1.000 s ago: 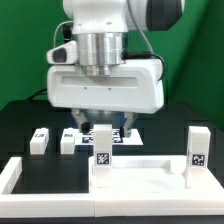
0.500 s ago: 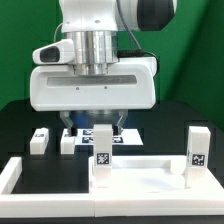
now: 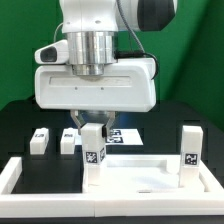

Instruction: Assemble desk

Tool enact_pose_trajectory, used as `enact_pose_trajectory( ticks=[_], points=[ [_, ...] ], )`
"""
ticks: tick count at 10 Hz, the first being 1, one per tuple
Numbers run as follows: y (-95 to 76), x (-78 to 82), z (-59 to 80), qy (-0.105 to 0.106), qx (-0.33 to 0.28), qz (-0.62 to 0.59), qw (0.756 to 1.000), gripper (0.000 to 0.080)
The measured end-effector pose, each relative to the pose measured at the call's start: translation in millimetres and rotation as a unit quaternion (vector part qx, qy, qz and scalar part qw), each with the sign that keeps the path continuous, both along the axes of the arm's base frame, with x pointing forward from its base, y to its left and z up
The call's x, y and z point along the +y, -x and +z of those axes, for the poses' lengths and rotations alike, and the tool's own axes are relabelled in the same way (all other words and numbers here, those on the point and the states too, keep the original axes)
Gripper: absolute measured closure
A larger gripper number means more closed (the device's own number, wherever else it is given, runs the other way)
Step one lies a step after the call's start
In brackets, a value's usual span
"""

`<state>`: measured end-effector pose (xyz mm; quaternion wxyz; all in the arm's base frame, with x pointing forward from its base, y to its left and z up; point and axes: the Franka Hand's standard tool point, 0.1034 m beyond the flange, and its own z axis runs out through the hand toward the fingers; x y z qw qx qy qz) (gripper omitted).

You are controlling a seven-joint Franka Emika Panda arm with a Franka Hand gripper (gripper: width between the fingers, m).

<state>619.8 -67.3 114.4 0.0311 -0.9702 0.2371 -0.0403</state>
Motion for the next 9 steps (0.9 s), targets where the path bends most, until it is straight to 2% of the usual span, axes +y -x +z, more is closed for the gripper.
enact_pose_trajectory(
  ticks=[1,2,3,6,9],
  points=[
    [-0.1,0.2,-0.1,-0.002,0.001,-0.023,1.0,0.051],
    [-6.8,4.3,-0.2,-0.011,0.008,-0.104,0.994,0.051],
    [-18.6,8.7,-0.1,-0.018,0.021,-0.169,0.985,0.051],
    [-23.4,9.3,0.4,-0.027,0.052,-0.299,0.952,0.0509],
    [-20.1,27.1,-2.9,-0.034,0.054,-0.462,0.885,0.0509]
  ],
)
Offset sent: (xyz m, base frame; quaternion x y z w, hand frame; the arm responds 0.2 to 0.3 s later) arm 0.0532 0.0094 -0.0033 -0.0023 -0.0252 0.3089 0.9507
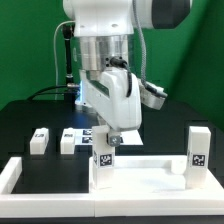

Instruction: Assemble desk

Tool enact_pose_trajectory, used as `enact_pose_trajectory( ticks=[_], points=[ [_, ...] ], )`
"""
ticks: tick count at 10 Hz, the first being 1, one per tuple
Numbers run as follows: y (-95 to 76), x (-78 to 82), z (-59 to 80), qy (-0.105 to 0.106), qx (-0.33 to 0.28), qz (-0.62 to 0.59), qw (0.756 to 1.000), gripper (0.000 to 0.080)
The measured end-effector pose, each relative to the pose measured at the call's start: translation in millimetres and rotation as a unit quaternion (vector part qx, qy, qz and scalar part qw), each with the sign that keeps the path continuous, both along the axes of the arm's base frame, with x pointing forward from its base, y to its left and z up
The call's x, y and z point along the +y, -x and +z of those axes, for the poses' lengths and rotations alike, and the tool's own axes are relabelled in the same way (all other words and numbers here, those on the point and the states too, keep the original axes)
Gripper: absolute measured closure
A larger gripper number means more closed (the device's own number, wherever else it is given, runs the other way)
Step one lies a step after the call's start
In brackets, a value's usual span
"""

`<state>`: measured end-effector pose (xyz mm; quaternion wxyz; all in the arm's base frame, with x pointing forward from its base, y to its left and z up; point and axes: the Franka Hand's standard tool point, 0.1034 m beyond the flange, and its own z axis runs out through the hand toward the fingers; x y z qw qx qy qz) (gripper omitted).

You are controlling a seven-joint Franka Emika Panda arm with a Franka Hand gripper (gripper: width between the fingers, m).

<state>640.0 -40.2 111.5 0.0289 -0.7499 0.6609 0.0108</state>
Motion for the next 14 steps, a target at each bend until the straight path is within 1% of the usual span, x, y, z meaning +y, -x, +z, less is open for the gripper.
enact_pose_trajectory(
  ticks=[3,4,5,6,7,8,9,12,14],
  points=[
    [1.2,4.2,-0.5,0.009,-0.018,-0.108,0.994,0.0509],
    [0.9,3.2,-0.3,0.009,-0.018,-0.113,0.993,0.0509],
    [0.9,3.6,-0.8,0.009,-0.018,-0.104,0.994,0.0424],
    [1.3,3.5,-0.8,0.01,-0.019,-0.08,0.997,0.0424],
    [7.6,1.2,-1.0,0.014,-0.023,-0.022,0.999,0.0228],
    [15.6,-3.0,-2.3,0.022,-0.024,0.06,0.998,0.0228],
    [16.5,-6.0,-3.1,0.035,-0.034,0.14,0.989,0.0163],
    [19.0,-6.5,-4.4,0.039,-0.035,0.239,0.97,0.015],
    [19.1,-7.2,-5.0,0.043,-0.036,0.311,0.949,0.015]
  ],
)
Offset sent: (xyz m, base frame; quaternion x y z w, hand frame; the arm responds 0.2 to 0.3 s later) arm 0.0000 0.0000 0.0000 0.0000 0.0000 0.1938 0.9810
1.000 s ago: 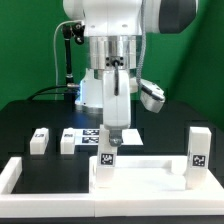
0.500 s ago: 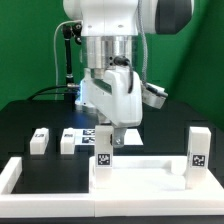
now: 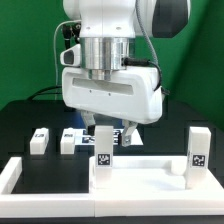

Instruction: Assemble desk

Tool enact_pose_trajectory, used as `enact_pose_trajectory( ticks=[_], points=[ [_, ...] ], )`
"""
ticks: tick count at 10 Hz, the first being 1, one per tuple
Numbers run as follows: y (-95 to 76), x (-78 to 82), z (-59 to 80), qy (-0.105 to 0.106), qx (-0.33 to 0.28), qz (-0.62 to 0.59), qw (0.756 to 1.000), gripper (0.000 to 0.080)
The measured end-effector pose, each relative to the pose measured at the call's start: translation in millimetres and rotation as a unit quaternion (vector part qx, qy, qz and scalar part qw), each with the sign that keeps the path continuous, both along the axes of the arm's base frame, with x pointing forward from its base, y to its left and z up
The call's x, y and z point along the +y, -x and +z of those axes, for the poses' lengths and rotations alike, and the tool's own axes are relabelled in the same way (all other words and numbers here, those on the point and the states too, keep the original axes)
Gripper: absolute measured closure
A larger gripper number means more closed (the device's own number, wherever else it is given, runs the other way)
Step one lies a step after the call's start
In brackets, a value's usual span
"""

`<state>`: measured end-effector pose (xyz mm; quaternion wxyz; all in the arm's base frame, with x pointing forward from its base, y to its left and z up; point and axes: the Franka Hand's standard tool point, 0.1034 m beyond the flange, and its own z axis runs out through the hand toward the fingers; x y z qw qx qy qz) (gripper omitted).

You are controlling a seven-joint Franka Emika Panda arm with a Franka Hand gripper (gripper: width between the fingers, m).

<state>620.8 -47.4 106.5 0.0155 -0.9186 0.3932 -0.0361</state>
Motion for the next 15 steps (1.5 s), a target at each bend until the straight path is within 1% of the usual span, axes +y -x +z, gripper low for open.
enact_pose_trajectory(
  ticks=[1,2,3,4,5,6,7,8,11,12,13,15],
  points=[
    [-1.4,-2.1,0.2,0.009,-0.001,0.089,0.996,0.015],
    [-3.6,-3.9,-0.1,0.018,-0.005,0.163,0.986,0.015],
    [-5.3,-4.6,-1.0,0.027,-0.009,0.238,0.971,0.015],
    [-5.3,-4.6,-1.0,0.028,-0.009,0.25,0.968,0.015],
    [-5.3,-4.2,-1.2,0.026,-0.009,0.234,0.972,0.0173],
    [-5.2,-4.3,-1.3,0.026,-0.009,0.234,0.972,0.0334],
    [-5.3,-3.8,-1.4,0.023,-0.01,0.219,0.975,0.0334],
    [-5.2,-3.0,-1.8,0.018,-0.01,0.17,0.985,0.0509],
    [-5.6,1.2,-2.7,0.008,-0.011,0.044,0.999,0.0511],
    [-5.7,3.4,-2.8,0.002,-0.01,-0.027,1.0,0.0511],
    [-6.6,4.4,-2.8,-0.011,-0.009,-0.112,0.994,0.0511],
    [-10.4,4.7,-2.8,-0.041,-0.008,-0.271,0.962,0.0511]
  ],
)
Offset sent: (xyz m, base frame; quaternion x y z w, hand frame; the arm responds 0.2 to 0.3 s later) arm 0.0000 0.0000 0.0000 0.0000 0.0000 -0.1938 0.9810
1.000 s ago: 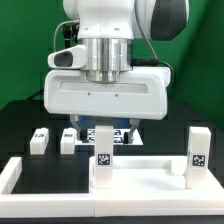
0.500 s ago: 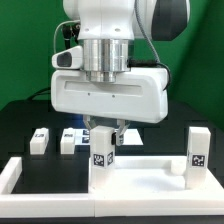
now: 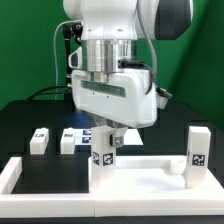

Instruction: Assemble desk

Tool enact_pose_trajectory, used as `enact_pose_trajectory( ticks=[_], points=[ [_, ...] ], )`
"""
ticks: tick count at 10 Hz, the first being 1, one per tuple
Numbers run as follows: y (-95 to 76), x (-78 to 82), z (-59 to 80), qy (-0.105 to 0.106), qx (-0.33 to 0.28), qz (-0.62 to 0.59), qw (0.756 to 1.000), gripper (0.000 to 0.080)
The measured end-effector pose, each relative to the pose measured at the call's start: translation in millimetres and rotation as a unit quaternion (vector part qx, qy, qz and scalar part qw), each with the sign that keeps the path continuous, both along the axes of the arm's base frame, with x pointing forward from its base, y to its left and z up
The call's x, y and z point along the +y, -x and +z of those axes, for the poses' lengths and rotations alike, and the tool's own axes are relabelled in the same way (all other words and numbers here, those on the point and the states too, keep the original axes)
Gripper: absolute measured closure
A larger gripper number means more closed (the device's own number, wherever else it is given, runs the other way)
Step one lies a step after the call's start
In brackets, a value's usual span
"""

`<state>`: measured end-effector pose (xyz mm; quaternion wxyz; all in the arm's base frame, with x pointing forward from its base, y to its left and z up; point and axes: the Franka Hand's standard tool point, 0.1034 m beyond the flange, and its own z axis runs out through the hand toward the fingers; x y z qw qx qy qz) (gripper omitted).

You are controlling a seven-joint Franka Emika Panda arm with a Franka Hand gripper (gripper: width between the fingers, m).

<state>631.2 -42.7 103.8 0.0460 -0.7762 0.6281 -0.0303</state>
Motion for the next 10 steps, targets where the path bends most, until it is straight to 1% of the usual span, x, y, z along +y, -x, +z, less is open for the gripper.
enact_pose_trajectory(
  ticks=[1,2,3,6,7,8,9,10],
  points=[
    [-1.4,-2.6,0.6,-0.025,-0.009,-0.098,0.995,0.0511],
    [-0.3,-5.7,0.9,-0.044,-0.02,-0.159,0.986,0.0509],
    [0.5,-9.2,0.9,-0.046,-0.019,-0.165,0.985,0.0509],
    [-0.6,-5.6,0.8,-0.058,-0.014,-0.252,0.966,0.0509],
    [-0.5,-5.6,0.6,-0.057,-0.014,-0.248,0.967,0.0427],
    [-0.5,-5.5,0.4,-0.054,-0.016,-0.221,0.974,0.0427],
    [-5.5,-6.3,2.9,-0.036,-0.038,-0.132,0.99,0.0427],
    [-5.2,-3.6,2.8,-0.019,-0.053,-0.041,0.998,0.0229]
  ],
)
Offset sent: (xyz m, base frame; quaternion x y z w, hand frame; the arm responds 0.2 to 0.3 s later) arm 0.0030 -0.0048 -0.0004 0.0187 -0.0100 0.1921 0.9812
